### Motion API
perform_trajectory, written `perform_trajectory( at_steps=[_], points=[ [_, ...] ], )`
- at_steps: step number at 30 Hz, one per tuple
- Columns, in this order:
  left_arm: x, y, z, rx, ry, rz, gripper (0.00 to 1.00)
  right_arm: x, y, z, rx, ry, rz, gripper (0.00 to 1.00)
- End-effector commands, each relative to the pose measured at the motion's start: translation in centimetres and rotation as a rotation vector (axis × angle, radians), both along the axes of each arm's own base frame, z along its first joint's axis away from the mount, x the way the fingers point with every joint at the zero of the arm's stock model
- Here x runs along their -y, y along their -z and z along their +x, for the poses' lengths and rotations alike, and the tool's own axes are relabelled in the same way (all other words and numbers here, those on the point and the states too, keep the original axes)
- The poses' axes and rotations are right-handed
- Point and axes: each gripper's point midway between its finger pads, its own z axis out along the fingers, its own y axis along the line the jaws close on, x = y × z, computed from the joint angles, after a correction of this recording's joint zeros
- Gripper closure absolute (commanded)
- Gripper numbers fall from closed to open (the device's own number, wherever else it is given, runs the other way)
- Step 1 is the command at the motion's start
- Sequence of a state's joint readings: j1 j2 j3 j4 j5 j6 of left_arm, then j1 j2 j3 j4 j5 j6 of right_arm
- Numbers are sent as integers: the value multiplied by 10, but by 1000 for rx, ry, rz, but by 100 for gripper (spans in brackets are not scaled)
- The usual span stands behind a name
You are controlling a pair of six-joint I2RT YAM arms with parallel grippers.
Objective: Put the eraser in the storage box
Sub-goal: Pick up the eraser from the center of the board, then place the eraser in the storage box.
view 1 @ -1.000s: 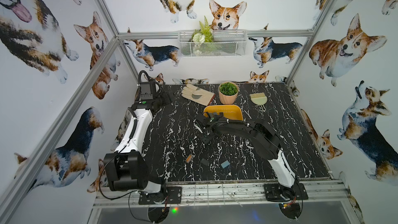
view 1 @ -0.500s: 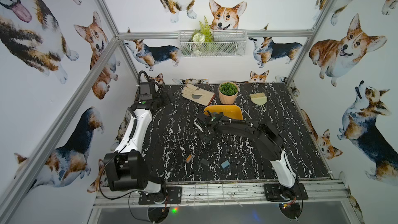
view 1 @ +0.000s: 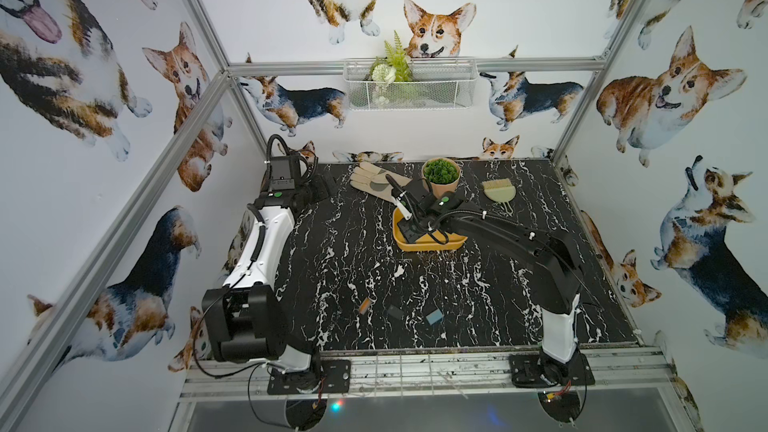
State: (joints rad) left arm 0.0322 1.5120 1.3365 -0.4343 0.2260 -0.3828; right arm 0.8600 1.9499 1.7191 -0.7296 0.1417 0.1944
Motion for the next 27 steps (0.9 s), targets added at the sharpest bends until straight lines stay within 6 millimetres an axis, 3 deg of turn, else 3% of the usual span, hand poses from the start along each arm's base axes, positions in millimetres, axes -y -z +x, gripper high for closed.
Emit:
perform_trajectory(
  at_steps=[1, 11, 13, 27],
  points=[
    [2, -12, 13, 44, 6, -27, 4, 16, 9, 3, -38, 29, -29, 79],
    [12, -13, 44, 50, 24, -103, 4, 28, 51, 24, -128, 86, -50, 80],
    [12, -1, 54, 21, 21, -108, 4, 31, 59, 28, -147, 94, -55, 80],
    [13, 12, 89, -15, 21, -113, 4, 51, 91, 48, -227, 146, -82, 80]
  ],
)
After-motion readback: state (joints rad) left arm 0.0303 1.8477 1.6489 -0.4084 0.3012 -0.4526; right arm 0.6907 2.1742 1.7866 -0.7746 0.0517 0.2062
